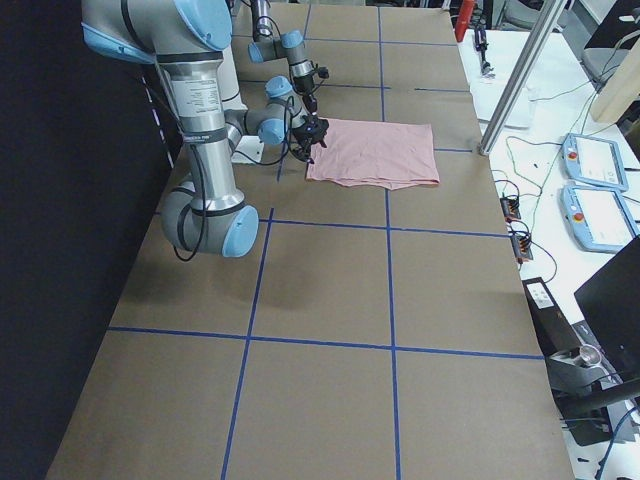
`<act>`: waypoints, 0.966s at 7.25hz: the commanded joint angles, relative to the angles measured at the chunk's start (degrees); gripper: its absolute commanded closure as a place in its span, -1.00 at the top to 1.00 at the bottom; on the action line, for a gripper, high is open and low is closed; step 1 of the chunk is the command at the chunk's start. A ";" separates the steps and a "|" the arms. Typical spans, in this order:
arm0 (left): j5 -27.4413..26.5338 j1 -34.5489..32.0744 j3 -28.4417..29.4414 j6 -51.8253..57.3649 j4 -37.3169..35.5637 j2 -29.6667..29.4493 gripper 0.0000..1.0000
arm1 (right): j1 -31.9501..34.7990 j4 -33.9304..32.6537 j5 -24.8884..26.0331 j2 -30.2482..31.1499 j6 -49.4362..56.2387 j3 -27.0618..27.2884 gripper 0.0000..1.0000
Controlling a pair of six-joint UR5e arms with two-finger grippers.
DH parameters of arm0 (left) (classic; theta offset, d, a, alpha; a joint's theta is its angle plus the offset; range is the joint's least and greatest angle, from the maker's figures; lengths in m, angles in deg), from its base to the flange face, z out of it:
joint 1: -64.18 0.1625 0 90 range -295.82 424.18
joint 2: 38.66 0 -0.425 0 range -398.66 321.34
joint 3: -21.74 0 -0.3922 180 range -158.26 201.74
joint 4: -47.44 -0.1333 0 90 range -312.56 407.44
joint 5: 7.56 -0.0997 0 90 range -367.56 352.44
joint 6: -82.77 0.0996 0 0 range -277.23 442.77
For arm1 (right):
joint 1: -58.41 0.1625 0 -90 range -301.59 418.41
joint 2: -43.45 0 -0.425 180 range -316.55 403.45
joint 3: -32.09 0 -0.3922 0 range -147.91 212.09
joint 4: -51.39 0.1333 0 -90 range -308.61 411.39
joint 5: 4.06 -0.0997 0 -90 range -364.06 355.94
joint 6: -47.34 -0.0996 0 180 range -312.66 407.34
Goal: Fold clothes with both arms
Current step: 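Grasp the near edge corners with the left and right grippers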
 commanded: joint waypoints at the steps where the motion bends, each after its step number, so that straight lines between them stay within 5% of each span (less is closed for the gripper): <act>1: 0.00 0.00 -0.37 0.02 -0.01 -0.01 -1.00 | -0.83 -5.25 -0.01 -3.87 -2.80 -4.09 0.42; 7: 0.00 0.00 -0.82 0.02 -0.18 0.08 -1.00 | 0.13 -9.12 -0.97 -4.22 2.03 -5.60 0.27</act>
